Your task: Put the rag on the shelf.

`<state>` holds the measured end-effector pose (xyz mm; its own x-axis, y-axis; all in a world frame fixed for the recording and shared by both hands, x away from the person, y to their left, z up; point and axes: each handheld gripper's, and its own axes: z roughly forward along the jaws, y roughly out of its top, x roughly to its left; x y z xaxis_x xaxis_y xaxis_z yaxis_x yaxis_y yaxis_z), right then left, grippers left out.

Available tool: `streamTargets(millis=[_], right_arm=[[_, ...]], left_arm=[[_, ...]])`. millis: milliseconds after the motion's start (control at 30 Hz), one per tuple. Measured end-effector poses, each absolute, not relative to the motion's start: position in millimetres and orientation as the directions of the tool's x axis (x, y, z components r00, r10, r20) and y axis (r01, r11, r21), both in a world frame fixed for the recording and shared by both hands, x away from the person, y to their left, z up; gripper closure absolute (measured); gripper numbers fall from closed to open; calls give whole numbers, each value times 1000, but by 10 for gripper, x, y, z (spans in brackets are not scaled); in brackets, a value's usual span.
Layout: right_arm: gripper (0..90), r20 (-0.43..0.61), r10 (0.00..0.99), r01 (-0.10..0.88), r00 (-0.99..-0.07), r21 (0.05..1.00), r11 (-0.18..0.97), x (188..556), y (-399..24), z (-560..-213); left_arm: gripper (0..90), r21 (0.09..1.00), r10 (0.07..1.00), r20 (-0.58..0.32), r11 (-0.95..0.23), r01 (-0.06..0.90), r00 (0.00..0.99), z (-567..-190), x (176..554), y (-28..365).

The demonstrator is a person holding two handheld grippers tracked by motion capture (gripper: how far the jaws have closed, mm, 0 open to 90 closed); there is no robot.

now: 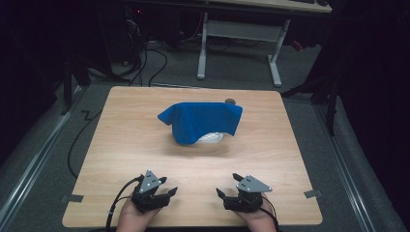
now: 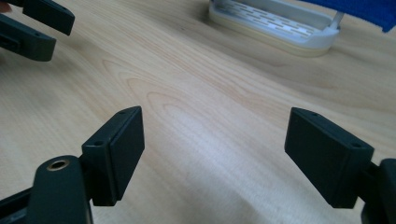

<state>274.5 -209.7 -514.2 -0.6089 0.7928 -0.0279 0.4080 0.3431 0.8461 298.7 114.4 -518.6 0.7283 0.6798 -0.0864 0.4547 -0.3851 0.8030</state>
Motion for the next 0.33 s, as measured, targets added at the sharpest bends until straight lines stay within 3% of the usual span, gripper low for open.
streamTargets(millis=[67, 333], right_arm=[[202, -41, 794, 407, -606, 842, 354, 2803, -2116, -5165], [200, -2, 816, 462, -578, 824, 329, 2888, -2309, -5238]], left_arm=[[432, 793, 676, -130, -369, 486, 726, -5216, 3017, 1144], [416, 783, 702, -141, -353, 513, 698, -5277, 3092, 1245]])
